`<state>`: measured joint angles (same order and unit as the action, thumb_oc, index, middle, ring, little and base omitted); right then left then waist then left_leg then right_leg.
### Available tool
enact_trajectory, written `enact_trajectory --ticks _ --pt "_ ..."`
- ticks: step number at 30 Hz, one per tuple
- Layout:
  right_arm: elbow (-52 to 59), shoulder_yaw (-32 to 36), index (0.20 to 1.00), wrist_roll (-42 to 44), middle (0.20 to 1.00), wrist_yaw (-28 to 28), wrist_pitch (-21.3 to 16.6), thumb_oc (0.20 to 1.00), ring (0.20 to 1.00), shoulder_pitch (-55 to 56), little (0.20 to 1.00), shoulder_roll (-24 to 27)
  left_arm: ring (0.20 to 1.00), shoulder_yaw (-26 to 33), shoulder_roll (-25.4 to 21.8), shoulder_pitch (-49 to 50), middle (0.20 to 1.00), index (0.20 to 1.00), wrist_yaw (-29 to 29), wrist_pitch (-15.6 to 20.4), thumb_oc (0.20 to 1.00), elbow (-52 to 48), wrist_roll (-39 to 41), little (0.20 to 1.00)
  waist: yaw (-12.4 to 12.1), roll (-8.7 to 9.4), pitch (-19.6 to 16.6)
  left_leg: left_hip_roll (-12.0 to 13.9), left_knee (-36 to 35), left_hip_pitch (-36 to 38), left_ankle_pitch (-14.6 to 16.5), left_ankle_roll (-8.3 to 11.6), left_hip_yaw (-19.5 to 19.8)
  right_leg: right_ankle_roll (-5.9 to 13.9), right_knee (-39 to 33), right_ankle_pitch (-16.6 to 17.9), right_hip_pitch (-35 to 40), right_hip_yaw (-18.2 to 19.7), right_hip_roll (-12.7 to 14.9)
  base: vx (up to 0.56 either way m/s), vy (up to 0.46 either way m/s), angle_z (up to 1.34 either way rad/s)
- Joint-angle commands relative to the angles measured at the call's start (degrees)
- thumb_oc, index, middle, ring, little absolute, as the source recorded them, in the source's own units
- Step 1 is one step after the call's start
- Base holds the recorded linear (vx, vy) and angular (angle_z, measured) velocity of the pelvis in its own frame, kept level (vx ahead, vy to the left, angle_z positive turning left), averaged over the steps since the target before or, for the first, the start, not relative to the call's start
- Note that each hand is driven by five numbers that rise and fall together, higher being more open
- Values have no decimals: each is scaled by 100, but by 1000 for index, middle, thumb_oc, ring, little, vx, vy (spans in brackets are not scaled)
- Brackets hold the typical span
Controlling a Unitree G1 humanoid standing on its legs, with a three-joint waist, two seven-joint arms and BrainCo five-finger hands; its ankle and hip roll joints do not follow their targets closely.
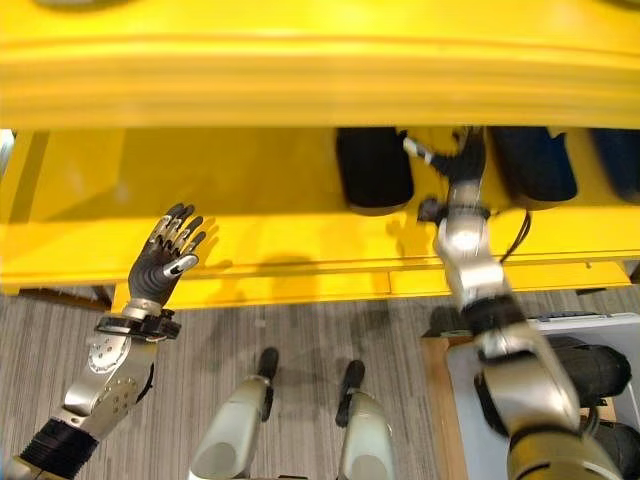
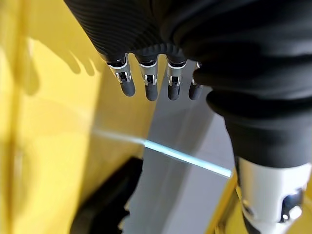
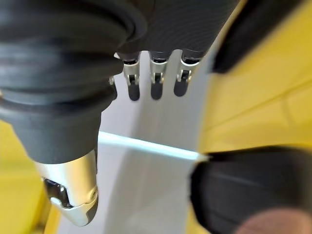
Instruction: Move parts from the plastic box to the shelf.
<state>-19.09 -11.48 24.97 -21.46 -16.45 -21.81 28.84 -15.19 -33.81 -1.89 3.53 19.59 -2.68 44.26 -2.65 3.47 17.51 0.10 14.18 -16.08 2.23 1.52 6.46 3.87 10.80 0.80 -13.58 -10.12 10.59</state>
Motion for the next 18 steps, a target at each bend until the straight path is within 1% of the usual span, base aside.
enact_trajectory --ticks 1,3,4,5,6,7,8,9,11,12,13,15,16,17,18 --pt "-86 292 1000 -218 1000 195 -433 1000 1000 -569 1000 192 1000 99 208 -128 1000 1000 -289 226 1000 -120 -393 1000 47 -193 -193 394 -629 173 -6 117 236 235 -80 -205 358 -84 372 113 98 -2" --pt "406 583 1000 -396 1000 284 -430 1000 1000 117 1000 30 1000 180 375 -80 1000 1000 -279 224 1000 31 -494 1000 167 -185 -387 360 -933 399 -58 83 168 325 -314 -48 529 -50 432 128 161 -1" --pt "683 790 1000 -410 1000 345 -412 1000 1000 561 1000 -137 1000 305 465 -59 1000 1000 -182 271 1000 64 -645 1000 264 -159 -538 275 -1234 602 -161 21 97 465 -442 272 575 62 519 116 201 -7" --pt "882 878 1000 -451 1000 466 -425 1000 1000 806 1000 -149 1000 393 533 -28 1000 1000 -210 267 1000 114 -653 1000 315 -145 -593 263 -1302 658 -160 2 56 484 -464 318 571 146 526 65 160 -15" --pt "885 880 1000 -451 1000 466 -423 1000 1000 810 1000 -149 1000 392 533 -27 1000 1000 -210 267 1000 113 -653 1000 311 -144 -595 263 -1305 660 -161 2 52 484 -464 318 569 149 526 46 85 -22" --pt "1006 936 1000 -430 1000 568 -435 1000 1000 1063 1000 -233 1000 395 574 -11 1000 1000 -240 255 1000 141 -736 1000 358 -118 -679 242 -1415 757 -155 -17 -10 541 -588 417 628 177 557 71 133 -21" --pt "1100 1031 1000 -387 1000 635 -434 1000 1000 1396 1000 -407 1000 424 653 -29 1000 1000 -198 283 1000 203 -824 1000 444 -78 -775 156 -1467 861 -114 -56 -59 626 -644 630 704 222 670 72 136 -14" --pt "1119 1038 1000 -390 1000 635 -426 1000 1000 1417 1000 -411 1000 417 652 -22 1000 1000 -198 284 1000 202 -825 1000 437 -72 -778 148 -1468 870 -113 -62 -64 631 -655 635 714 225 677 54 149 -5" --pt "1367 1059 1000 -431 1000 827 -416 1000 1000 1813 1000 -501 1000 474 694 -28 1000 1000 -233 273 1000 242 -887 1000 526 -52 -842 63 -1410 902 -53 -97 -106 692 -678 762 763 274 779 46 178 -2" --pt "1432 1113 1000 -413 1000 894 -395 1000 1000 2155 1000 -669 1000 455 717 1 1000 1000 -231 242 1000 265 -969 1000 629 -24 -916 -43 -1454 1011 16 -182 -169 744 -663 908 787 372 872 64 246 -2" --pt "1518 1127 1000 -383 1000 983 -379 1000 1000 2315 1000 -734 1000 474 718 43 1000 1000 -235 231 1000 254 -1039 1000 686 -19 -929 -80 -1505 1063 37 -221 -202 768 -640 982 762 431 906 56 260 1" --pt "1550 1109 1000 -290 1000 1028 -374 1000 1000 2516 1000 -923 1000 493 730 87 1000 1000 -111 245 1000 270 -1280 1000 824 5 -931 -151 -1615 1152 58 -281 -354 819 -651 1262 663 630 965 1 195 -4" --pt "1555 1059 1000 -263 1000 1037 -372 1000 1000 2504 1000 -964 1000 484 741 90 1000 1000 -110 262 1000 283 -1273 1000 870 26 -911 -169 -1643 1165 49 -293 -457 850 -670 1489 589 749 984 -16 120 -40" --pt "1557 1057 1000 -264 1000 1036 -371 1000 1000 2503 1000 -965 1000 486 741 88 1000 1000 -112 266 1000 287 -1272 1000 854 31 -913 -171 -1646 1165 47 -296 -477 855 -679 1502 578 771 985 -68 127 -58" --pt "1642 946 1000 -81 1000 1174 -388 1000 1000 2622 1000 -1105 1000 443 761 56 1000 1000 -140 249 1000 387 -1296 1000 942 51 -863 -177 -1708 1135 34 -305 -613 905 -821 1744 435 933 975 -65 129 -69"
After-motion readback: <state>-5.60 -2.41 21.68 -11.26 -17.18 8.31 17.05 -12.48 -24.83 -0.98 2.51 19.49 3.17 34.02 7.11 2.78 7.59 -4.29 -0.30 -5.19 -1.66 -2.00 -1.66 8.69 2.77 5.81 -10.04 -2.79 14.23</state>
